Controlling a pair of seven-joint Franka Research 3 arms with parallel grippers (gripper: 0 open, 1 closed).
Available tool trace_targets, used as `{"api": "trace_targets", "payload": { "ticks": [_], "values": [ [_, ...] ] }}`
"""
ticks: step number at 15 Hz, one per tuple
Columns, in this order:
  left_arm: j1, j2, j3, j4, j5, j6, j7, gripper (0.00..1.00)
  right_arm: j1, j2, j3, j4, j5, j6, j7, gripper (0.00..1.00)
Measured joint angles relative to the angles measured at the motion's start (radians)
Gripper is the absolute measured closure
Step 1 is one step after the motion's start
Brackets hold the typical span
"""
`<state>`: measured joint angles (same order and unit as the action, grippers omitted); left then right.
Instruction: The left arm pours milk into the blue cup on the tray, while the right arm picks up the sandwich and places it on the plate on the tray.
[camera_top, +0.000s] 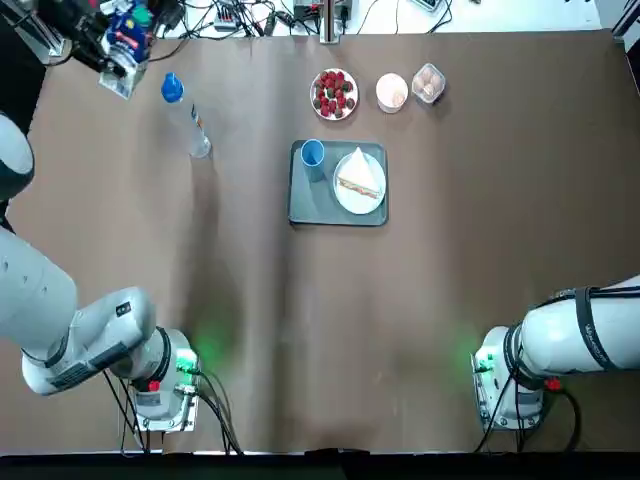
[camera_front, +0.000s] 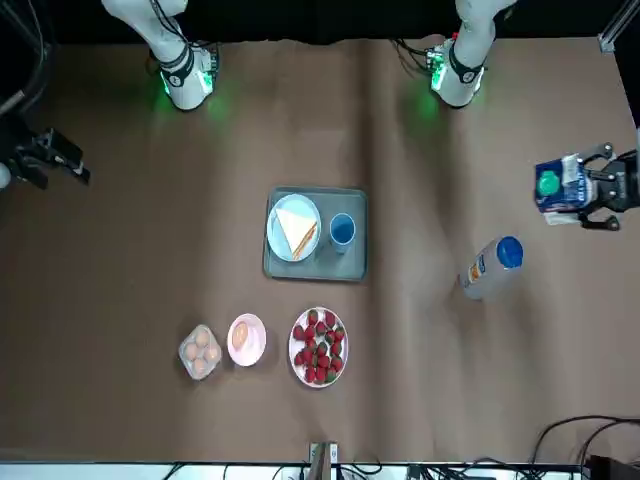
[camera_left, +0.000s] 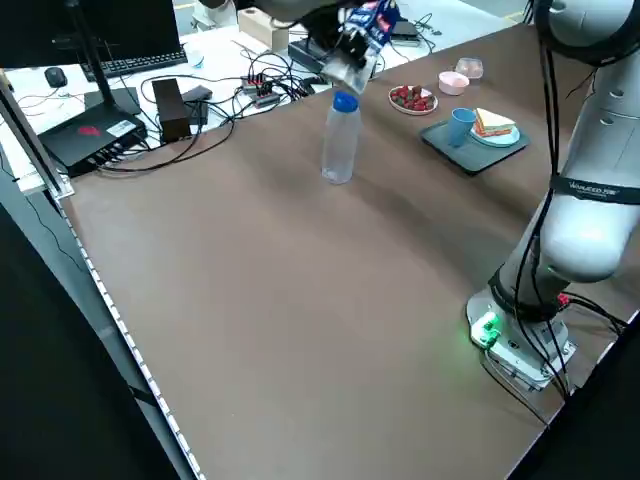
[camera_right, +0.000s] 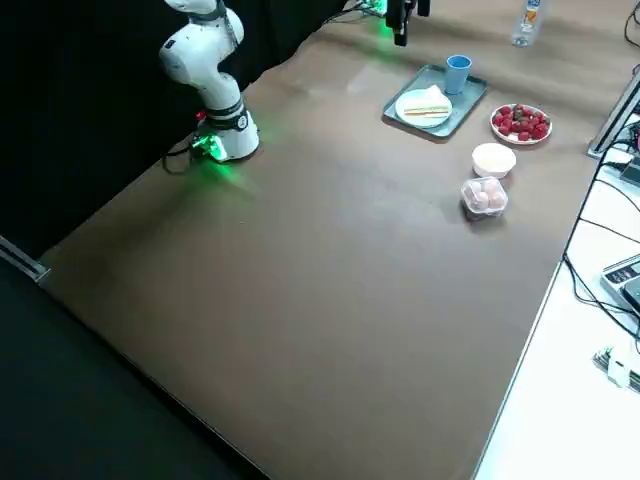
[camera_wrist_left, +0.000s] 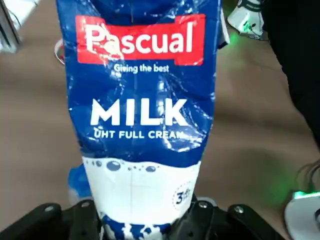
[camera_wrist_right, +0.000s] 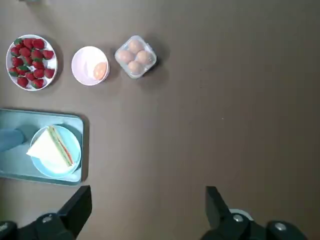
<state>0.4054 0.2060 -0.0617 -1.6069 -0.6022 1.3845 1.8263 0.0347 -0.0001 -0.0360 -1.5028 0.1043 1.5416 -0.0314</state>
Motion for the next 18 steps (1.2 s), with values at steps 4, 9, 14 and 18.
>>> {"api": "trace_targets", "payload": {
  "ticks": [4, 9, 14, 18],
  "values": [
    [-0.168, -0.047, -0.002, -0.026, 0.066, 0.071, -0.238, 0.50, -0.001, -0.006, 0.001, -0.010, -0.029, 0.000, 0.000, 0.00],
    [-0.455, -0.052, -0.004, -0.036, 0.165, 0.214, -0.564, 0.49, -0.006, -0.006, 0.001, -0.020, -0.108, -0.010, 0.000, 0.00],
    [-0.658, -0.029, -0.006, -0.052, 0.296, 0.324, -0.719, 0.49, -0.015, -0.017, 0.001, -0.034, -0.115, -0.012, 0.000, 0.00],
    [-0.766, 0.034, -0.006, -0.056, 0.409, 0.391, -0.804, 0.48, -0.015, -0.019, 0.006, -0.035, -0.115, -0.012, 0.000, 0.00]
  ]
}}
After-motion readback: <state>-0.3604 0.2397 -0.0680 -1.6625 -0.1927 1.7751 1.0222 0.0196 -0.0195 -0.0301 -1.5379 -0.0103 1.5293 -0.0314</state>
